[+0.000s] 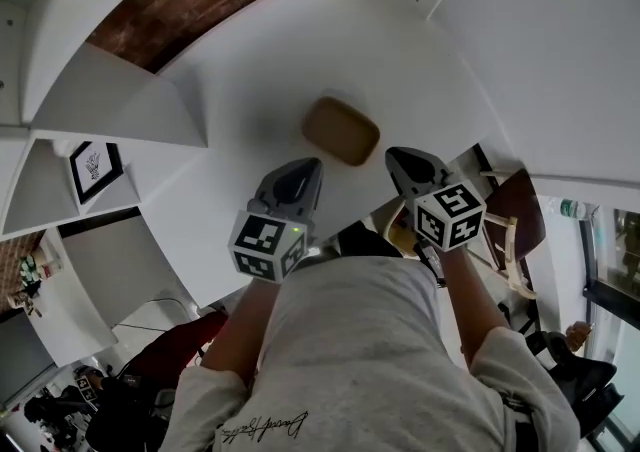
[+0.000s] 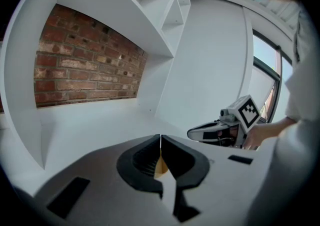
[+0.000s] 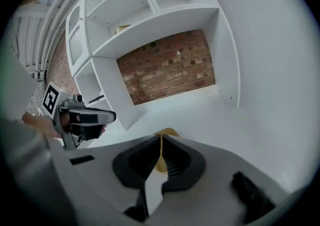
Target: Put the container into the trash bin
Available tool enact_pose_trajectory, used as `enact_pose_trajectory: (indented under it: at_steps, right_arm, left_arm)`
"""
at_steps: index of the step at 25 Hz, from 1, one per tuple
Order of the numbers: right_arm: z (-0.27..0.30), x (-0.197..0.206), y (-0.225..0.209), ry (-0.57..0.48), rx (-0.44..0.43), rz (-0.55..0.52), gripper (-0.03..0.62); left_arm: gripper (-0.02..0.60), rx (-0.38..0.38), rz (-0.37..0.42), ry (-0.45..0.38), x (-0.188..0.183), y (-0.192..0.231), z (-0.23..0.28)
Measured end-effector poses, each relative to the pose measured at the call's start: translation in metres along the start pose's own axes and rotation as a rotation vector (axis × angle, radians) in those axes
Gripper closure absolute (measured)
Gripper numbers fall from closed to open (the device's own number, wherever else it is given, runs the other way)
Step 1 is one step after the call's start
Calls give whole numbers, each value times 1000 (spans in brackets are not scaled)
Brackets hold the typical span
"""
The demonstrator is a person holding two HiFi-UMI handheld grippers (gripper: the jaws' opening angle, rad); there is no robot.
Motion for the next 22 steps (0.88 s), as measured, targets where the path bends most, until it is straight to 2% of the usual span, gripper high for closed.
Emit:
enact_pose_trajectory:
  at_steps: [9,22]
  right_arm:
    - [26,6,-20,52,16,-29,563]
    - [60,20,-47,141,-8,-63,562]
  left_arm:
    - [565,-21,-22,21,4,14,15]
    - [565,-62,-55,33,9,32,33]
Point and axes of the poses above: the fingertips, and each gripper's own axes: z forward along the fingers, y to its left, x out of its underside, the point moved 5 cm from there along -z, backward along the fingers, and after that the axes turned 10 degrees about -y, right-handed, at the moved point
